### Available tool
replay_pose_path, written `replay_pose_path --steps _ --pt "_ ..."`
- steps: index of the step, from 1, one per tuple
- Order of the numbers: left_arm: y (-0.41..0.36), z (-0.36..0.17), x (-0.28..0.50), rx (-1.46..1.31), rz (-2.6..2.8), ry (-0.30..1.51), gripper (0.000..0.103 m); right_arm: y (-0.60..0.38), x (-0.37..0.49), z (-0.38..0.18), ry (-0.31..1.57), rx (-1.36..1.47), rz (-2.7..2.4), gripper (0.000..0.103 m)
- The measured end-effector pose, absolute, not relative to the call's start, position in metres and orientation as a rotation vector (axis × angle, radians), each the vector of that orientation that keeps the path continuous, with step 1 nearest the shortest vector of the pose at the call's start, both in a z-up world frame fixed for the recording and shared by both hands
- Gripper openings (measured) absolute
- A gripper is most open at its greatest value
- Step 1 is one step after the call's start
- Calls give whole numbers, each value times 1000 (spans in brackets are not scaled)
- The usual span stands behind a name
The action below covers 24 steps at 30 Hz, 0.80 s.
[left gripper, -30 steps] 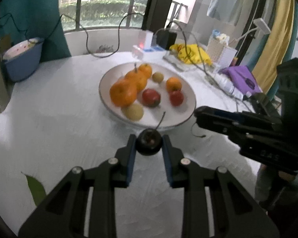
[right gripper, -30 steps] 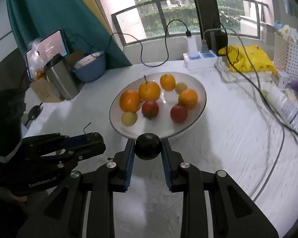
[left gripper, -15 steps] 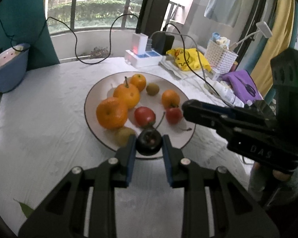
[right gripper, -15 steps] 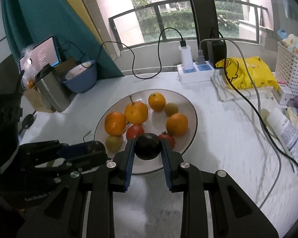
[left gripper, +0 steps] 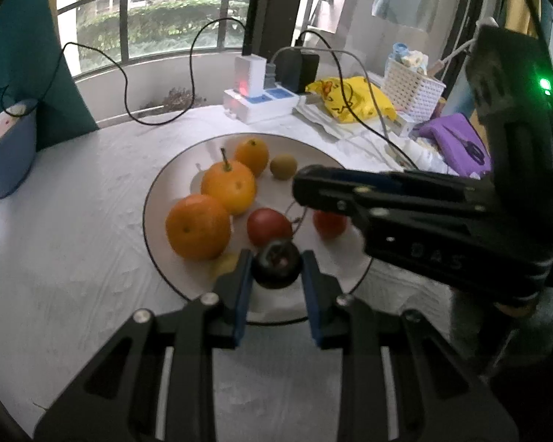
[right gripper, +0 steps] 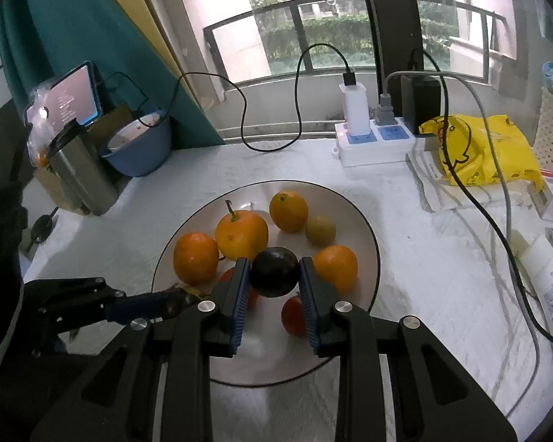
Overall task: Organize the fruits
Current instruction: 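Carry both dark plums onto the white plate and open both grippers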
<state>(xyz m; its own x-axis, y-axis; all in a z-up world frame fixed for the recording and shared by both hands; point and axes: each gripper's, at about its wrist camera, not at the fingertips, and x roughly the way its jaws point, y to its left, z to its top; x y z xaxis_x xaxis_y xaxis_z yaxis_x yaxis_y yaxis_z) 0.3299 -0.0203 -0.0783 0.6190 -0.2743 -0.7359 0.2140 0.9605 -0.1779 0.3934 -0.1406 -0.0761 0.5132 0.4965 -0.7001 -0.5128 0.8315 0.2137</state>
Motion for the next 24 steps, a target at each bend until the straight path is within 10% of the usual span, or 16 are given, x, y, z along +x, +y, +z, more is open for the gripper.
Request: replay_pose_path --steps 19,24 --pt "-12 -69 320 -69 -233 841 32 -144 387 -70 821 -36 566 36" --pt "-7 -60 308 -87 -216 817 46 -144 375 -61 806 -47 562 36"
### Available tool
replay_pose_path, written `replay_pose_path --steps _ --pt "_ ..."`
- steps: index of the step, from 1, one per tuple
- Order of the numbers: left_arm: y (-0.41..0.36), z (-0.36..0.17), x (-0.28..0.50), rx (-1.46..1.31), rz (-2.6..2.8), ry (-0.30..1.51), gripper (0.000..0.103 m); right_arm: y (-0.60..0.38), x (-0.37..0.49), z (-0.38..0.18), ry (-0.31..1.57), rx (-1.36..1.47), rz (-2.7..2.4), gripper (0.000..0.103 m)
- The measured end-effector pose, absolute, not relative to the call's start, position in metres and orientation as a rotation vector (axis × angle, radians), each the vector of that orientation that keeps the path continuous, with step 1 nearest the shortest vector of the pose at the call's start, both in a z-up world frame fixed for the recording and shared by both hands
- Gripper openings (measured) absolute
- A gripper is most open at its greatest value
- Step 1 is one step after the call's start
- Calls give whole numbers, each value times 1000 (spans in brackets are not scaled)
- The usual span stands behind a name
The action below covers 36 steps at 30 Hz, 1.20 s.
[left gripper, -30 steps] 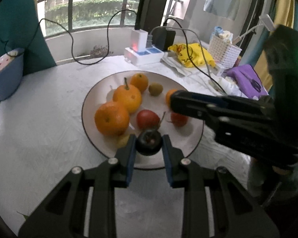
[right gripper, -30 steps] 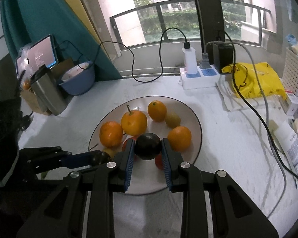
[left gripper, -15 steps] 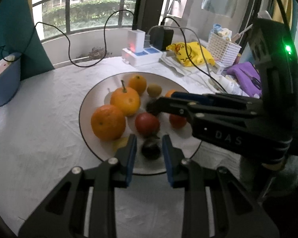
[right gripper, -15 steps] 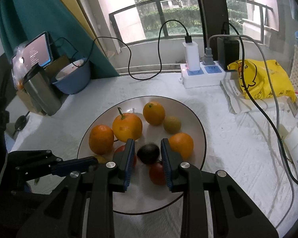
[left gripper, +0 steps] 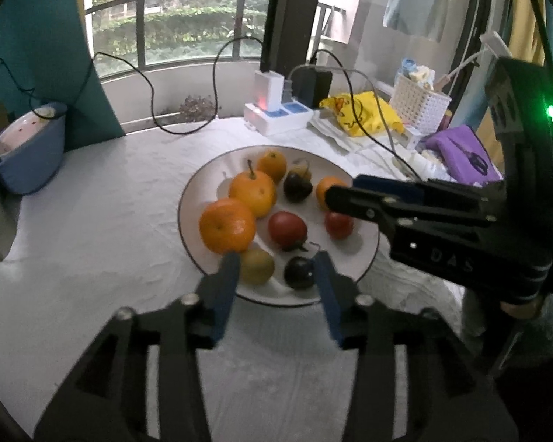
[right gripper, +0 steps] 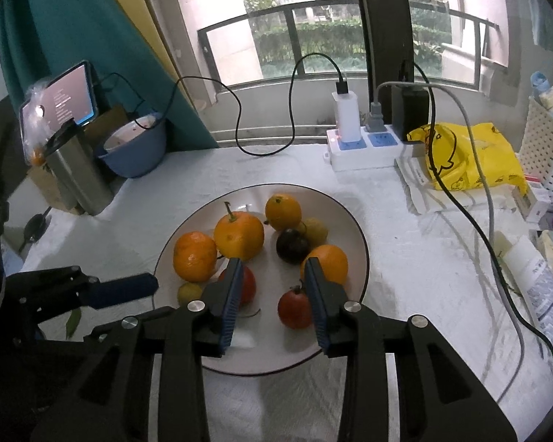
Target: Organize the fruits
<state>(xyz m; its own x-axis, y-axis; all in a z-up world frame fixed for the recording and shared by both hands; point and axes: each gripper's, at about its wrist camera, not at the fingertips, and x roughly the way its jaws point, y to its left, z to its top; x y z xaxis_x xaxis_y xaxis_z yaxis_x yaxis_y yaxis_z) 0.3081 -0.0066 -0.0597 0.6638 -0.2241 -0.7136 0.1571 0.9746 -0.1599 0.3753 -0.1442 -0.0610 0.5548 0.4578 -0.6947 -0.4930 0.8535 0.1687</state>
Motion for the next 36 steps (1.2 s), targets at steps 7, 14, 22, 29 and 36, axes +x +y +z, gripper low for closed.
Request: replay_pose_path --steps 7,14,22,29,36 --pt "-5 -48 289 -69 -179 786 47 -149 352 -47 785 -57 547 36" --pt "-2 -34 260 -80 -185 751 47 -152 321 -33 761 -75 531 36" --pt "2 -26 225 -98 -164 729 57 -157 283 -21 742 -91 519 36" --pt "-2 -17 186 -115 -153 701 78 -164 246 -9 713 -100 504 37" --pt "-1 -3 152 -146 -137 660 86 -174 209 9 662 -103 477 71"
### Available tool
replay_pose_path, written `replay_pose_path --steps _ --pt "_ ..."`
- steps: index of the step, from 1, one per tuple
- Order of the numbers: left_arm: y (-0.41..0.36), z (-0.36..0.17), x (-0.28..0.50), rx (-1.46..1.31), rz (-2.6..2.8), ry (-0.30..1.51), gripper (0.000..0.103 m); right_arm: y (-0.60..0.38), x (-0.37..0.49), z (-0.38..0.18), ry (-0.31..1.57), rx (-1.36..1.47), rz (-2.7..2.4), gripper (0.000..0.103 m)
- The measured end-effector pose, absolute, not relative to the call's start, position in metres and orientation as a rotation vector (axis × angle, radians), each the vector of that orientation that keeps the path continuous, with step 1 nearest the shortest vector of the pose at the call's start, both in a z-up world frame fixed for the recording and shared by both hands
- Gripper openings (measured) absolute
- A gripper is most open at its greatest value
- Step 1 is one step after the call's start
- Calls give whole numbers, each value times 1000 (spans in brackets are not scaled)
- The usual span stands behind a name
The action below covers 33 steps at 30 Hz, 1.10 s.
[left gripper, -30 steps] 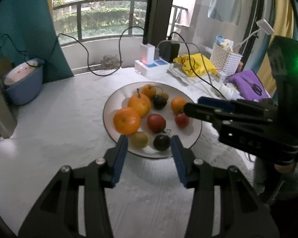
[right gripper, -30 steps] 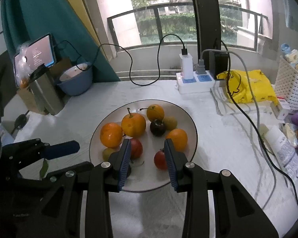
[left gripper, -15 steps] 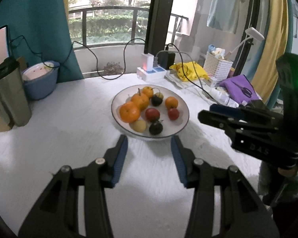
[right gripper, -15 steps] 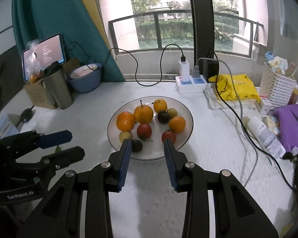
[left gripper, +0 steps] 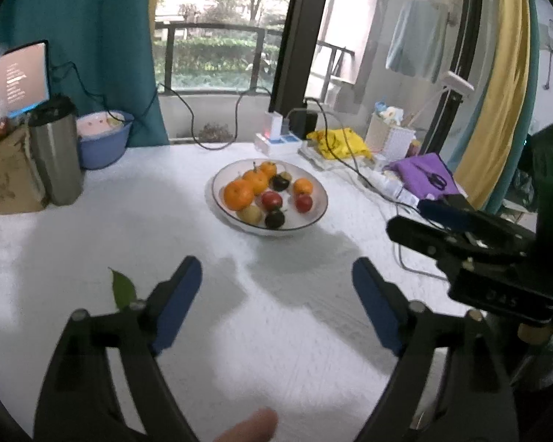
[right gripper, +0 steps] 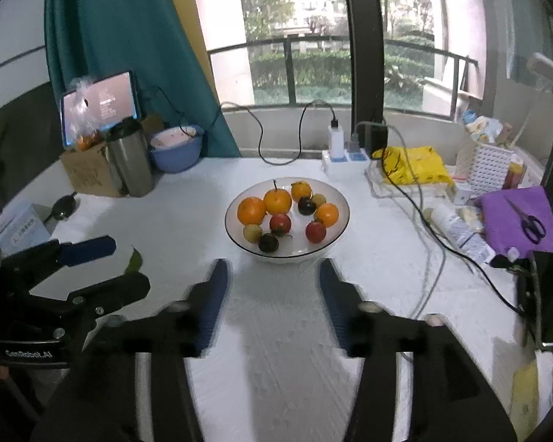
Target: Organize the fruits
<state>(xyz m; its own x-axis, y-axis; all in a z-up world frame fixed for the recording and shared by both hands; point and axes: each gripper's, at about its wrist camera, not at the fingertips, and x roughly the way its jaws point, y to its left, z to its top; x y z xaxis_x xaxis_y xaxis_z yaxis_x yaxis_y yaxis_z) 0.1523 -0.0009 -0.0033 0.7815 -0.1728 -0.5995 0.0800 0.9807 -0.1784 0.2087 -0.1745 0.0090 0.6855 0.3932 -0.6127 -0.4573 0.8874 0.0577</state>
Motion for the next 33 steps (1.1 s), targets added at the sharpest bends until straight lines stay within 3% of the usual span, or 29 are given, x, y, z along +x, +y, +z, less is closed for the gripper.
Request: replay_pose_path --steps 9,33 --pt "-4 27 112 -136 -99 530 93 -189 164 40 561 -94 429 73" --pt "-5 87 40 -50 -11 305 93 -199 80 110 314 -138 338 76"
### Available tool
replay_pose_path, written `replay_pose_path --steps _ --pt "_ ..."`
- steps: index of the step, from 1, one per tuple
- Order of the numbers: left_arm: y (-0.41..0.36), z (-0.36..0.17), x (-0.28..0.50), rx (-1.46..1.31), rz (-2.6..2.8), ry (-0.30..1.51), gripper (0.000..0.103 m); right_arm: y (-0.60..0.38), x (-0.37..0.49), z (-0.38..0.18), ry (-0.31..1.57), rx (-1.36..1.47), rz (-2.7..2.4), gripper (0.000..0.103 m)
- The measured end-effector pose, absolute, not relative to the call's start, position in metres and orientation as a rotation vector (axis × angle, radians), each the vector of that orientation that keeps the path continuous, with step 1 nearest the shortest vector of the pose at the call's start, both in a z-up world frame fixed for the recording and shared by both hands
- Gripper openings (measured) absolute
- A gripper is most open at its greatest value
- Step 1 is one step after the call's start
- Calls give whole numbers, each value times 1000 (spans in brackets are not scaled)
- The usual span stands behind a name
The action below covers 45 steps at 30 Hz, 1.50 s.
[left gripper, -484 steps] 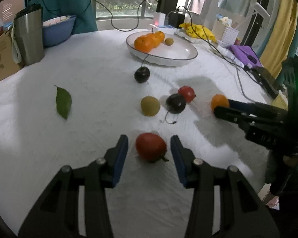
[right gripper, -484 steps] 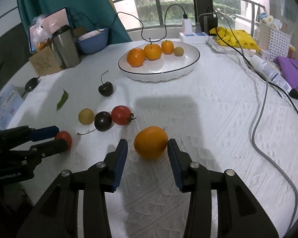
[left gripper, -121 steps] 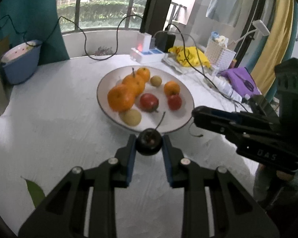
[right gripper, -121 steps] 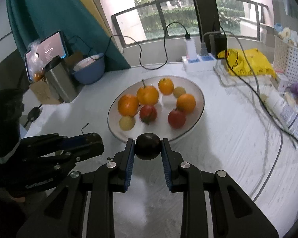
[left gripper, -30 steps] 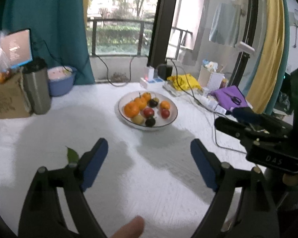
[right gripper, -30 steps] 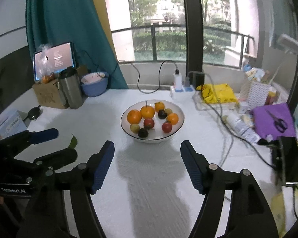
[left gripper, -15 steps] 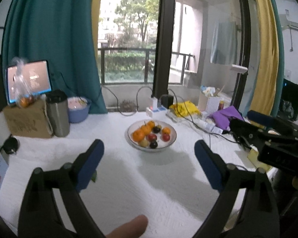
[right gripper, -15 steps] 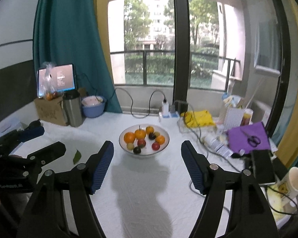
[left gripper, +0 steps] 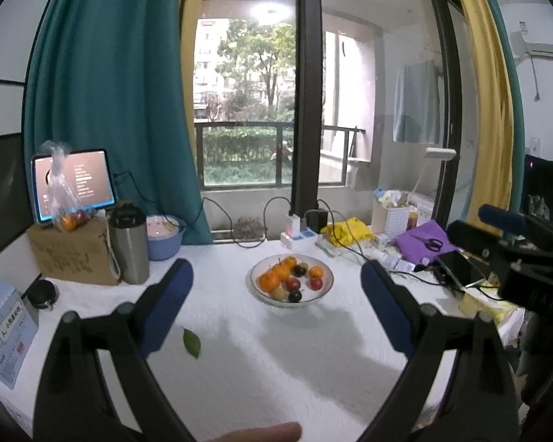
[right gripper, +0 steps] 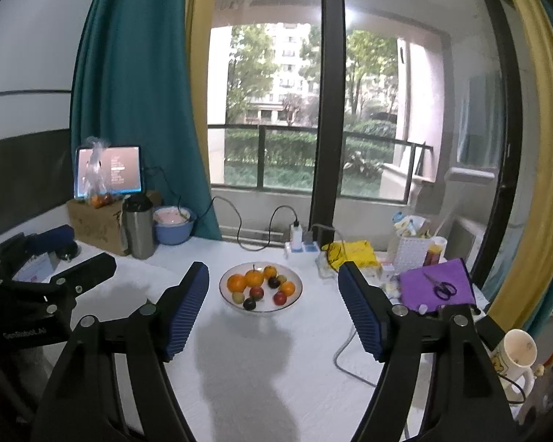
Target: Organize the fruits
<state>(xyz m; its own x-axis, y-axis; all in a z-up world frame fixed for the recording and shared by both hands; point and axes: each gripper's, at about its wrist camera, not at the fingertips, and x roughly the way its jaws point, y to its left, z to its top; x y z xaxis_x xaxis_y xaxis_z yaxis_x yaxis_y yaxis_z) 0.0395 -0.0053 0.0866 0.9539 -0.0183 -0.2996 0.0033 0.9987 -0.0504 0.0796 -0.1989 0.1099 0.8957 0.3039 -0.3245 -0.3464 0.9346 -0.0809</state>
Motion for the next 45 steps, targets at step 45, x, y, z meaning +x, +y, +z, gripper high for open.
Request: replay_pose_path --steps 45 --pt "-11 82 40 -61 -26 342 93 -204 87 97 360 -126 316 77"
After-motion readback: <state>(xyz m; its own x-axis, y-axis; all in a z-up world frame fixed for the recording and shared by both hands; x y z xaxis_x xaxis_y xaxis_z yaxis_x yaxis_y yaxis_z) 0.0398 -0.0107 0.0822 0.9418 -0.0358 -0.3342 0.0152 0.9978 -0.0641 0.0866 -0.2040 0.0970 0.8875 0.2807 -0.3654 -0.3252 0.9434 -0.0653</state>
